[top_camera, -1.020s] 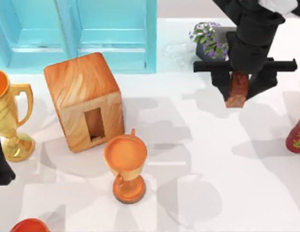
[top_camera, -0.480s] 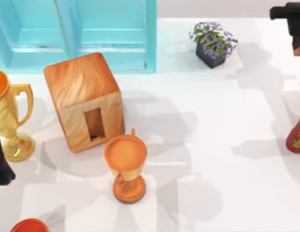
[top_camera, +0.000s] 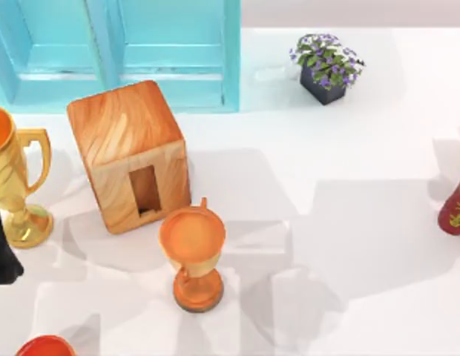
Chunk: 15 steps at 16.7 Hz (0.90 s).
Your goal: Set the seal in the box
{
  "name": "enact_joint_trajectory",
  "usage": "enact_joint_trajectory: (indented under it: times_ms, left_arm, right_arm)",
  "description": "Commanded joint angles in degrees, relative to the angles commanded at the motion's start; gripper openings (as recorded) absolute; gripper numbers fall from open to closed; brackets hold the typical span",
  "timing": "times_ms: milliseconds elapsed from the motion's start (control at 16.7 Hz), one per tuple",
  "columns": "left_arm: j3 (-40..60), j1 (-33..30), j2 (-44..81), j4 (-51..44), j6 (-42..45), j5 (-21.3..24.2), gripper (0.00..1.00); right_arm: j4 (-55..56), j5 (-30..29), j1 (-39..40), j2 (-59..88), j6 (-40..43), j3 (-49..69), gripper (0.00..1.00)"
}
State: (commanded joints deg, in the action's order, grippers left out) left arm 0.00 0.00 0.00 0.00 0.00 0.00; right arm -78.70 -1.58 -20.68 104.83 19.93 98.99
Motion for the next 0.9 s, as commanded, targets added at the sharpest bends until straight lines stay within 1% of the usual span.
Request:
enact_joint_trajectory:
  times_ms: [180,540,720,900]
  left_arm:
    - [0.00,0.00,0.00,0.00,0.00,0.00,1.00]
    - [0.00,0.00,0.00,0.00,0.00,0.00,1.00]
    - [0.00,0.00,0.00,0.00,0.00,0.00,1.00]
    - [0.00,0.00,0.00,0.00,0.00,0.00,1.00]
  right_arm:
    - [0.30,1.44,-4.72,0.98,4.66,-4.27,0.00]
    - [0.50,1.45,-4.81,1.04,4.89,-4.66,0.00]
    - [4.15,1.43,-4.59,1.34,5.05,-8.08,0.00]
    - [10.15,1.37,-4.69,1.96,4.92,-13.66,0.00]
